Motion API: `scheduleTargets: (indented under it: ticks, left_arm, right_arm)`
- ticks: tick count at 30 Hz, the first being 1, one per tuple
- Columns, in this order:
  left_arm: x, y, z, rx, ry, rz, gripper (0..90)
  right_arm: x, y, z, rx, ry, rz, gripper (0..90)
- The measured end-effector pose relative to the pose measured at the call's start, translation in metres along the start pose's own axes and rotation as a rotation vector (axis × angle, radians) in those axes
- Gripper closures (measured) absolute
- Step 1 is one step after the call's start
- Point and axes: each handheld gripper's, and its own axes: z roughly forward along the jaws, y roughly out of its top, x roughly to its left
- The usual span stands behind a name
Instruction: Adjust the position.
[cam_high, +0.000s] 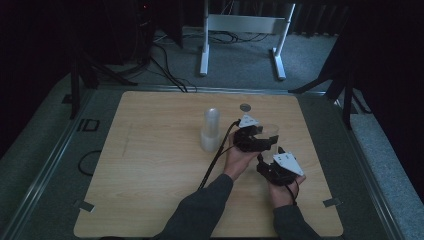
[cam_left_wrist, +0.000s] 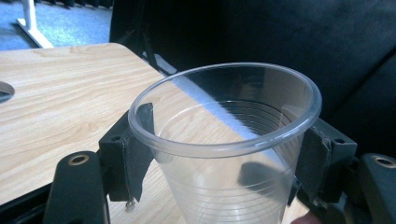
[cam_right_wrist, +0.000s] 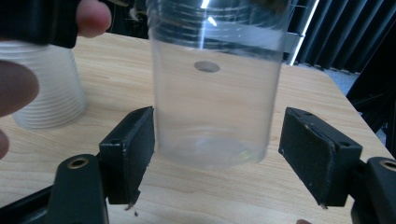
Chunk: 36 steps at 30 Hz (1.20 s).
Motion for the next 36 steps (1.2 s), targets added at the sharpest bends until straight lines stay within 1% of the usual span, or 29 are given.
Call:
scheduleTargets:
  ticks: [2,4,6,7,8,11,16,19,22,23,24,28,36]
  left_arm:
    - [-0.0018,-0.0008,0.0008,0.008,0.002,0.020,28.3]
    - [-0.0037,-0.0014,0.0013,0.016,0.006,0.040,28.3]
    - [-0.0048,-0.0019,0.0018,0.020,0.004,0.048,28.3]
    - [-0.0048,-0.0019,0.0018,0.020,0.004,0.048,28.3]
    - [-0.0050,-0.0019,0.0021,0.021,-0.004,0.043,28.3]
    - [-0.0053,-0.0020,0.0022,0.022,-0.005,0.041,28.3]
    - [-0.0043,-0.0022,0.0023,0.013,-0.021,0.012,27.9]
    - [-0.0043,-0.0022,0.0021,0.006,-0.026,0.004,27.7]
    - [-0.0038,-0.0022,0.0013,-0.013,-0.047,-0.034,27.3]
    - [-0.0038,-0.0022,0.0013,-0.013,-0.047,-0.034,27.2]
    - [-0.0039,-0.0025,0.0012,-0.026,-0.062,-0.063,27.2]
    - [-0.0047,-0.0030,0.0012,-0.042,-0.063,-0.074,27.2]
    - [-0.0052,-0.0036,0.0003,-0.052,-0.058,-0.068,27.4]
  right_arm:
    - [-0.0017,0.0003,0.0010,0.004,0.012,0.001,27.4]
    - [-0.0018,0.0003,0.0020,0.010,0.014,-0.005,29.0]
    - [-0.0014,0.0001,0.0026,0.017,0.012,-0.004,31.8]
    - [-0.0014,0.0001,0.0026,0.017,0.012,-0.004,31.8]
    - [-0.0008,0.0000,0.0031,0.022,0.008,-0.004,36.7]
    - [-0.0004,-0.0003,0.0029,0.024,0.005,-0.003,39.3]
    - [0.0000,-0.0012,0.0023,0.014,-0.007,-0.001,41.0]
    - [0.0002,-0.0013,0.0021,0.010,-0.007,0.002,41.0]
    - [0.0007,-0.0015,0.0008,-0.003,-0.011,0.015,41.2]
    - [0.0007,-0.0015,0.0008,-0.003,-0.011,0.015,41.2]
    - [0.0008,-0.0016,0.0008,-0.003,-0.011,0.018,41.2]
    - [0.0007,-0.0017,-0.0002,-0.014,-0.016,0.024,41.2]
    - [0.0013,-0.0017,-0.0007,-0.023,-0.011,0.032,41.2]
